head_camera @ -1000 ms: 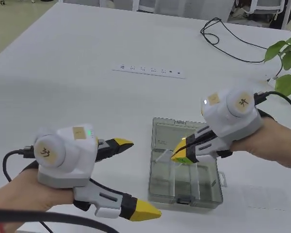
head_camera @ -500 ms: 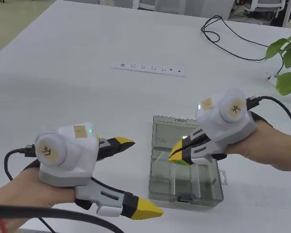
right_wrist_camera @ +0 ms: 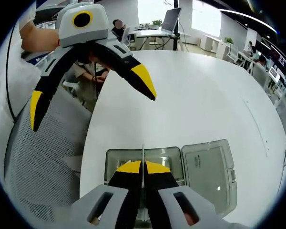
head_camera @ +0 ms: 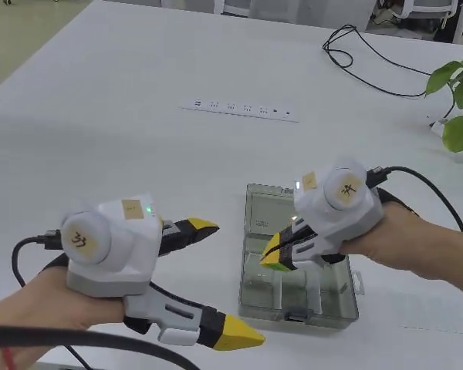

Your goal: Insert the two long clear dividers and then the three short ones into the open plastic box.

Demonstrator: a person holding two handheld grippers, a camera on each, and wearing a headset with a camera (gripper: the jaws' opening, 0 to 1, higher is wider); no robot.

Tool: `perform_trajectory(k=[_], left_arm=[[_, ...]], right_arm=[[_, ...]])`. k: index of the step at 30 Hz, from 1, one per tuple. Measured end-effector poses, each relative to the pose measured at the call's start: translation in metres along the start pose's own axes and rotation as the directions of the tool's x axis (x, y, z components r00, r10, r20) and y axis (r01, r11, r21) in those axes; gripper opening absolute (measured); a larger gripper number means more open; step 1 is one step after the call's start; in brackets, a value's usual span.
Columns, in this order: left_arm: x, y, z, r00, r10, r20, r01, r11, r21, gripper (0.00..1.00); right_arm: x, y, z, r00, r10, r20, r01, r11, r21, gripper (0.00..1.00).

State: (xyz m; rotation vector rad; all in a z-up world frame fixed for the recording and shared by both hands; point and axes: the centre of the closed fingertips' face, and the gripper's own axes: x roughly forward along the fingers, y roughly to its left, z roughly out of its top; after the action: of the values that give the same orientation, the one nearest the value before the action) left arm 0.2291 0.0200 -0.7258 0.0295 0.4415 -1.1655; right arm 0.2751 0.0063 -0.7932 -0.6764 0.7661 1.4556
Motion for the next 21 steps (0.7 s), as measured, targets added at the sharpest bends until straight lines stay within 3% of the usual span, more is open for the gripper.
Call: perform_trajectory(k=[21], left_arm=[[0.001,0.000,0.000,1.0000,-0.008,0.001,0.008,1.000,0.000,1.00]], right_arm=[[0.017,0.001,-0.011,0.9967,0.002,-0.081,-0.004,1.000,-0.017,0.03]])
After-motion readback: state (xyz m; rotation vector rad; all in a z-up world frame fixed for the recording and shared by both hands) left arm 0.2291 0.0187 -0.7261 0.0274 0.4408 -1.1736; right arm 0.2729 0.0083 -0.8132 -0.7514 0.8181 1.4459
